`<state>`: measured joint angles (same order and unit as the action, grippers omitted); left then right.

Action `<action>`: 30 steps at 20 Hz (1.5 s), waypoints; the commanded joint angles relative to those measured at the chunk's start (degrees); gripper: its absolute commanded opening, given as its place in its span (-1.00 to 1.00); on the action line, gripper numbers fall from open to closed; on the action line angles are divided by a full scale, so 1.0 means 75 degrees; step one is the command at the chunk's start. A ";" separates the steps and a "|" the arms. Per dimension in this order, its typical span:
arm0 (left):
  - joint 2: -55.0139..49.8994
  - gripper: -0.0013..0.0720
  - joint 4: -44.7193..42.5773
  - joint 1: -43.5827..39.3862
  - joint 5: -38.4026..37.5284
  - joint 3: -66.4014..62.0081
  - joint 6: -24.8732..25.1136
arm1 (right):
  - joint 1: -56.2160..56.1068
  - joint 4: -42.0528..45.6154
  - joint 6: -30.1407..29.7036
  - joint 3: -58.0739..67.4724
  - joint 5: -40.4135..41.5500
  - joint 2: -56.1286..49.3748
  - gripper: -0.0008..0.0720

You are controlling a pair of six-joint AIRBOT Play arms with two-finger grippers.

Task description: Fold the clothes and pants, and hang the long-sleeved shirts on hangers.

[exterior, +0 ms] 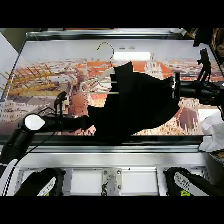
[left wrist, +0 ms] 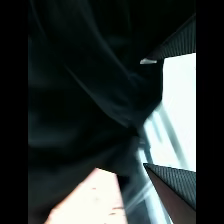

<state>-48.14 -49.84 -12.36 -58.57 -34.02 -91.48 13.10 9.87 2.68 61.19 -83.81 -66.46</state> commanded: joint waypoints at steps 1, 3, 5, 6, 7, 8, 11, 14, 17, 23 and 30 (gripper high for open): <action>0.0047 0.89 0.0125 -0.0140 0.0332 0.0985 -0.1309 | 0.0003 -0.0006 0.0052 0.0009 0.0064 0.0032 -0.97; 0.0047 0.89 0.0831 -0.0140 0.0612 0.1332 -0.1314 | 0.0003 -0.0003 0.0052 0.0009 0.0070 0.0032 -0.97; 0.0047 0.89 0.1568 -0.0213 0.0912 0.1626 -0.0892 | 0.0003 -0.0006 0.0052 0.0009 0.0093 0.0032 -0.97; 0.0047 0.89 0.1816 -0.0315 0.1029 0.1719 -0.0761 | 0.0000 -0.0003 0.0052 0.0006 0.0093 0.0032 -0.97; 0.0044 0.89 0.1970 -0.0475 0.1192 0.1784 -0.0740 | 0.0000 -0.0006 0.0052 0.0009 0.0093 0.0032 -0.97; 0.0044 0.89 0.2084 -0.0670 0.1387 0.1821 -0.0743 | 0.0003 -0.0003 0.0052 0.0006 0.0099 0.0032 -0.97; -0.0105 0.89 0.2162 -0.1434 0.2043 0.1824 -0.0746 | 0.0000 -0.0006 0.0055 0.0006 0.0149 0.0032 -0.97; -0.0874 0.89 0.2600 -0.1888 0.2261 0.1702 -0.0729 | 0.0003 -0.0003 0.0055 0.0006 0.0146 0.0032 -0.97; -0.1690 0.10 0.2646 -0.2075 0.2393 0.1157 -0.0589 | 0.0003 -0.0006 0.0128 0.0006 0.0146 0.0032 -0.97; -0.2241 -0.94 0.2521 -0.0804 0.1617 0.0035 0.0385 | 0.0003 -0.0006 0.0597 0.0009 -0.0204 0.0251 -0.97; -0.1848 -0.94 0.0507 0.2095 -0.0367 -0.1367 0.0411 | 0.0000 0.0000 0.0912 0.0006 -0.0871 0.0868 -0.97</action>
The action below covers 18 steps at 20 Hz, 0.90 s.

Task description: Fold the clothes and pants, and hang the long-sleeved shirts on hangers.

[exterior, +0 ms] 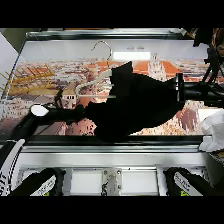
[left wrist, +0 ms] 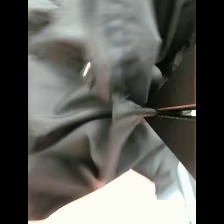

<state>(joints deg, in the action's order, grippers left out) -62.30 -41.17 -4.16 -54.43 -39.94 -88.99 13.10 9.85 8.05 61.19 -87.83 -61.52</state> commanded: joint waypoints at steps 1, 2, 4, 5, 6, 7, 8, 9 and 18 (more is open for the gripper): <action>-0.0058 -0.94 -0.0752 0.1189 -0.1151 -0.0831 0.0102 | 0.0000 0.0035 0.0210 0.0006 -0.0356 0.0271 -0.97; -0.0198 -0.94 -0.0854 0.1306 -0.1402 -0.1119 0.0143 | 0.0003 0.0093 0.0227 0.0006 -0.0344 0.0326 -0.97; -0.0463 -0.94 -0.0982 0.1361 -0.1827 -0.1731 0.0289 | 0.0003 0.0434 0.0370 0.0006 -0.0297 0.0385 -0.97; -0.0562 -0.94 -0.0985 0.1361 -0.1955 -0.2055 0.0332 | 0.0003 0.0699 0.0393 0.0006 -0.0289 0.0391 -0.97; -0.0632 -0.94 -0.0988 0.1361 -0.2037 -0.2349 0.0370 | 0.0003 0.0991 0.0423 0.0006 -0.0289 0.0391 -0.97; -0.0676 -0.94 -0.0988 0.1361 -0.2113 -0.2634 0.0420 | 0.0003 0.1230 0.0548 0.0006 -0.0289 0.0391 -0.97; -0.0673 -0.94 -0.1067 0.1361 -0.2154 -0.2917 0.0425 | 0.0003 0.1469 0.0650 0.0006 -0.0291 0.0391 -0.97; -0.0670 -0.94 -0.1244 0.1361 -0.2224 -0.3185 0.0423 | 0.0003 0.1690 0.0731 0.0006 -0.0291 0.0391 -0.97; -0.0673 -0.94 -0.1979 0.1201 -0.3328 -0.5694 0.0414 | -0.0402 0.1702 0.0758 -0.1405 -0.0356 0.0603 -0.97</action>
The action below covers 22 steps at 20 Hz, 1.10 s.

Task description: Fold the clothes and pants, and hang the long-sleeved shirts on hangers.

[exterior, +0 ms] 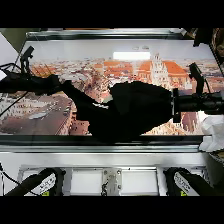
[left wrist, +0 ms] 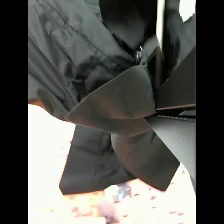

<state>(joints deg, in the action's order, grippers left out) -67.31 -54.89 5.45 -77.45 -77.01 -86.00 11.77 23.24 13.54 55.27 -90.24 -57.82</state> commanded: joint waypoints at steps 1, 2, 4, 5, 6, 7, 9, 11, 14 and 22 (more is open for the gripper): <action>-0.0012 -0.94 -0.0149 -0.0093 -0.0251 -0.0985 0.0015 | -0.0385 -0.0297 0.0020 -0.0930 -0.0038 0.0166 -0.97; -0.0012 -0.94 -0.0149 -0.0096 -0.0254 -0.1160 0.0015 | -0.0545 -0.0495 -0.0029 -0.1180 -0.0038 0.0219 -0.97; -0.0012 -0.94 -0.0149 -0.0093 -0.0262 -0.1396 0.0012 | -0.0880 -0.0653 -0.0026 -0.1425 -0.0035 0.0283 -0.97; -0.0012 -0.94 -0.0149 -0.0093 -0.0277 -0.1457 0.0012 | -0.1067 -0.0667 -0.0023 -0.1431 -0.0035 0.0300 -0.97; -0.0012 -0.94 -0.0143 -0.0096 -0.0277 -0.1478 0.0012 | -0.1224 -0.0752 -0.0026 -0.1431 -0.0035 0.0323 -0.97; -0.0012 -0.94 -0.0152 -0.0157 -0.0283 -0.1475 0.0012 | -0.1376 -0.0953 -0.0026 -0.1431 -0.0038 0.0332 -0.97; -0.0114 -0.94 -0.0137 -0.0219 -0.0286 -0.1478 0.0012 | -0.1559 -0.1550 -0.0029 -0.1431 -0.0032 0.0335 -0.97; -0.0271 -0.94 -0.0128 -0.0300 -0.0286 -0.1478 0.0012 | -0.1600 -0.2165 -0.0029 -0.1428 -0.0038 0.0356 -0.97; -0.0504 -0.94 -0.0050 -0.0373 -0.0280 -0.1478 0.0015 | -0.1597 -0.3104 -0.0029 -0.1428 -0.0026 0.0373 -0.97; -0.0557 0.84 0.0519 -0.0082 -0.0070 -0.2419 0.0070 | -0.1594 -0.4374 -0.0026 -0.1431 0.0256 0.0370 -0.96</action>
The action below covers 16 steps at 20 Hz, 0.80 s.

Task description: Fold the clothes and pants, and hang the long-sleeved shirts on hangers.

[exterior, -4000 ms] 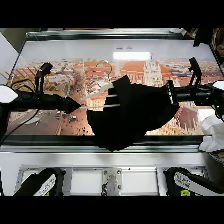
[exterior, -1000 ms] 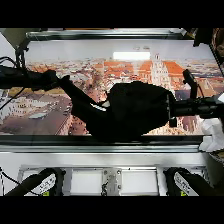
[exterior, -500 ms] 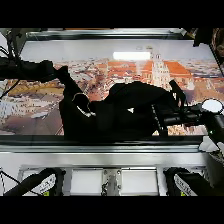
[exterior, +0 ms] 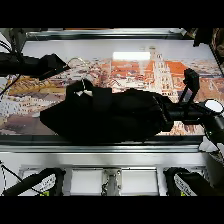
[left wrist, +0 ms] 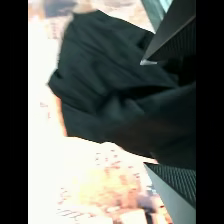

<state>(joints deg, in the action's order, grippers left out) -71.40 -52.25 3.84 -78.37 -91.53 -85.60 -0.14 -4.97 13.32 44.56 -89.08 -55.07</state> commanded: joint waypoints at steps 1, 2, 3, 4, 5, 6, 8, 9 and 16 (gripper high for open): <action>-0.0012 0.84 0.0172 0.0210 0.0017 -0.0746 0.0012 | -0.0006 -0.0769 0.0003 -0.0003 0.0102 0.0003 -0.96; -0.0012 0.83 0.0172 0.0265 -0.0038 -0.1040 0.0012 | -0.0006 -0.0933 0.0003 -0.0003 0.0102 0.0003 -0.96; -0.0012 0.83 0.0169 0.0277 -0.0140 -0.1285 0.0009 | -0.0006 -0.1070 0.0003 -0.0003 0.0122 0.0003 -0.96; -0.0012 0.54 0.0166 0.0277 -0.0224 -0.1504 -0.0029 | -0.0006 -0.1163 0.0035 0.0000 0.0303 0.0020 -0.96; -0.0012 -0.23 0.0166 0.0277 -0.0312 -0.1673 -0.0038 | -0.0006 -0.1186 0.0035 0.0003 0.0562 0.0047 -0.96; -0.0012 -0.95 0.0169 0.0262 -0.0402 -0.1818 -0.0035 | -0.0006 -0.1172 0.0035 0.0003 0.1000 0.0111 -0.97; -0.0012 -0.94 0.0169 0.0216 -0.0592 -0.2034 -0.0032 | 0.0038 -0.1172 0.0061 0.0006 0.1865 0.0306 -0.97; -0.0012 -0.94 0.0166 0.0169 -0.0653 -0.2101 -0.0032 | 0.0128 -0.1169 0.0061 0.0017 0.2352 0.0449 -0.97; 0.0003 -0.94 0.0163 0.0128 -0.0694 -0.2157 -0.0032 | 0.2477 0.1125 0.1411 0.1032 0.3908 0.1483 -0.97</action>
<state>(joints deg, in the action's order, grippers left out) -71.42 -50.98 4.89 -83.37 -107.39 -85.82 11.20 -4.99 18.37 48.82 -64.79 -46.65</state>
